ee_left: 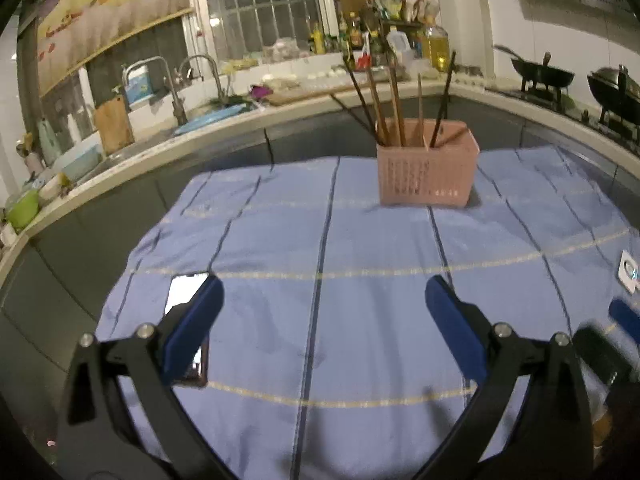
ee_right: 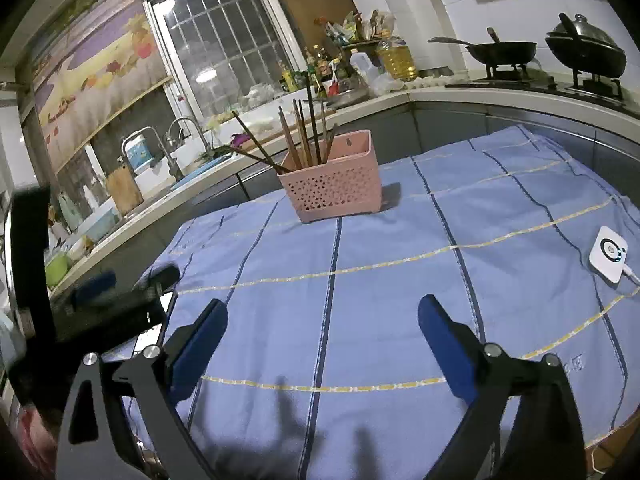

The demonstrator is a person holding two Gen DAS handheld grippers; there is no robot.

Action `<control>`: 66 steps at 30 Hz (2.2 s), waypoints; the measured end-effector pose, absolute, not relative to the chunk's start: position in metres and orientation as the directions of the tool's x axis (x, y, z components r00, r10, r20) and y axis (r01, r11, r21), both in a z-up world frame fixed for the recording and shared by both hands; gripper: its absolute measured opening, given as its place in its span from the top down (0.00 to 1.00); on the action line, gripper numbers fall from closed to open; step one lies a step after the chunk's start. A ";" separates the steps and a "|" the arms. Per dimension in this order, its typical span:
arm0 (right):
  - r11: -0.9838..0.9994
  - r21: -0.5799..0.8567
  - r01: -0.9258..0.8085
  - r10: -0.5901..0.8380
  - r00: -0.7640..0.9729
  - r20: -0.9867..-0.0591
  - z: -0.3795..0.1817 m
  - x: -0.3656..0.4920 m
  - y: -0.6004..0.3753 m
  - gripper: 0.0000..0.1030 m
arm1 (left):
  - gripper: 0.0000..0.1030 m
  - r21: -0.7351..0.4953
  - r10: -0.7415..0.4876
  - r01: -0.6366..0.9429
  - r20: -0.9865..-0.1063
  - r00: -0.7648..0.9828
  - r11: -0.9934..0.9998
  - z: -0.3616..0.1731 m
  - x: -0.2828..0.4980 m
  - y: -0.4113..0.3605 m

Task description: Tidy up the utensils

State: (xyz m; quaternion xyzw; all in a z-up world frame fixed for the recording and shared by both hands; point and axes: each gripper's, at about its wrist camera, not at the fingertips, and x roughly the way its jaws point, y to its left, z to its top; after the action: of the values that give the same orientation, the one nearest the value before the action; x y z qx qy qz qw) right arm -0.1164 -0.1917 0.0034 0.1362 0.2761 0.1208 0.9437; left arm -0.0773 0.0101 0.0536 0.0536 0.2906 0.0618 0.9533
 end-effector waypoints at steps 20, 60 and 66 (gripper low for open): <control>0.945 0.291 -0.148 0.270 0.856 -0.441 0.017 -0.120 -0.190 0.07 | 0.06 0.123 0.140 -0.090 -0.497 0.856 0.988 0.076 -0.069 0.014; 0.931 0.296 -0.212 0.316 0.875 -0.366 0.070 -0.088 -0.170 0.07 | 0.06 0.110 0.139 -0.094 -0.530 0.836 0.989 0.070 -0.052 0.026; 0.931 0.289 -0.225 0.324 0.873 -0.365 0.070 -0.083 -0.163 0.07 | 0.06 0.104 0.142 -0.102 -0.529 0.836 0.989 0.070 -0.051 0.034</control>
State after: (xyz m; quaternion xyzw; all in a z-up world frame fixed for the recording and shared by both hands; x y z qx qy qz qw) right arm -0.0827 -0.1628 0.0704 0.1195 0.2077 0.1430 0.9603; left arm -0.0506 0.0336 0.0699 0.0357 0.2788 0.0639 0.9576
